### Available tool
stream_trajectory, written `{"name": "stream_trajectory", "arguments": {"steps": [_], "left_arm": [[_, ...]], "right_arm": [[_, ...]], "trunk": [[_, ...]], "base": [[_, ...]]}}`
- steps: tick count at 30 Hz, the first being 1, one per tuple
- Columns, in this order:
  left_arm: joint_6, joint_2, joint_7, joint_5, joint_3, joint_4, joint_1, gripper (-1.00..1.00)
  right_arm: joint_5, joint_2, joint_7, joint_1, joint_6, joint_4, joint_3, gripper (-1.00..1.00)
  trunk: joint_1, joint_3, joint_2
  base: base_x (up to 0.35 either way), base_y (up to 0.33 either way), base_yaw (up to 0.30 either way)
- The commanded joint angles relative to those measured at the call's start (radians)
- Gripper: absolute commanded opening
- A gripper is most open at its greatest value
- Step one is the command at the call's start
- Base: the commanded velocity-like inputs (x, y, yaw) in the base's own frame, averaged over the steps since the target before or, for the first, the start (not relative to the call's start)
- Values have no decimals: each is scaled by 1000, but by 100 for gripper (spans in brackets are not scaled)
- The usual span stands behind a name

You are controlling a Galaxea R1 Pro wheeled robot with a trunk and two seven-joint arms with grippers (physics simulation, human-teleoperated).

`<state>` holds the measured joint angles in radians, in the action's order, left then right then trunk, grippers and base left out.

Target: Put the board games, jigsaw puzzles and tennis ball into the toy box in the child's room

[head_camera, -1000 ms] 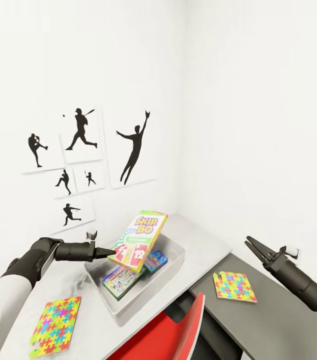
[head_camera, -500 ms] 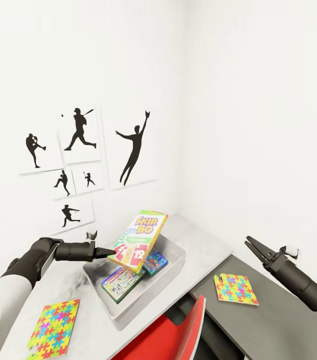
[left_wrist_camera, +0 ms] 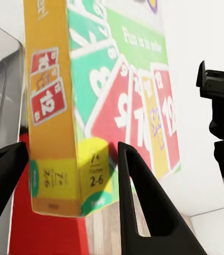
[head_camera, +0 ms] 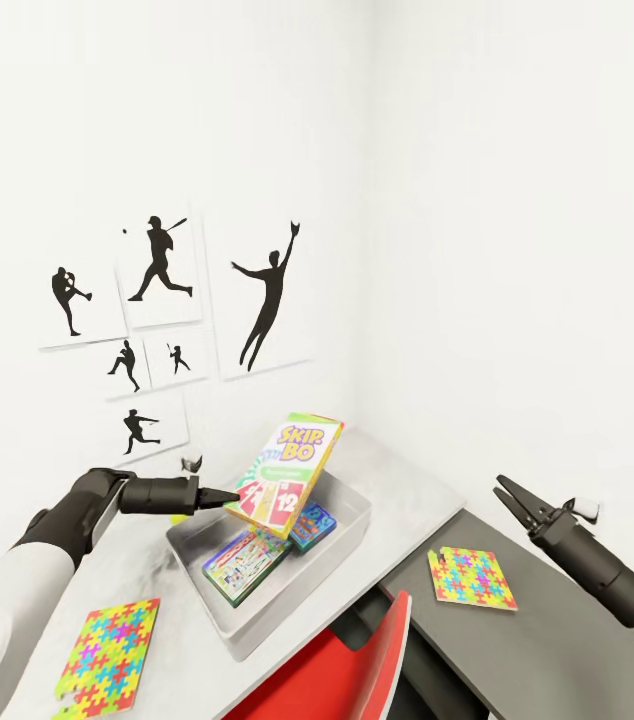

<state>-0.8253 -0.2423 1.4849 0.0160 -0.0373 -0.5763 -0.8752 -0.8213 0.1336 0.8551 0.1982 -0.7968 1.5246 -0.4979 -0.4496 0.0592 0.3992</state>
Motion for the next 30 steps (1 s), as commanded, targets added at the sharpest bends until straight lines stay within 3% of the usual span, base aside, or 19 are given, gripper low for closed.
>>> {"name": "stream_trajectory", "arguments": {"steps": [1,4,30], "left_arm": [[-9,0,3,7,-10,1,-1,-100],[-8,1,3,20,-23,2,-2,-100],[-8,0,-29,20,-27,3,-2,-100]], "right_arm": [[-2,1,2,1,-6,-6,-2,100],[-2,2,2,0,-6,-23,-3,100],[-2,4,-4,1,-8,-27,-4,100]], "trunk": [[0,0,1],[0,0,1],[0,0,1]], "base": [[0,0,0],[0,0,0],[0,0,0]]}}
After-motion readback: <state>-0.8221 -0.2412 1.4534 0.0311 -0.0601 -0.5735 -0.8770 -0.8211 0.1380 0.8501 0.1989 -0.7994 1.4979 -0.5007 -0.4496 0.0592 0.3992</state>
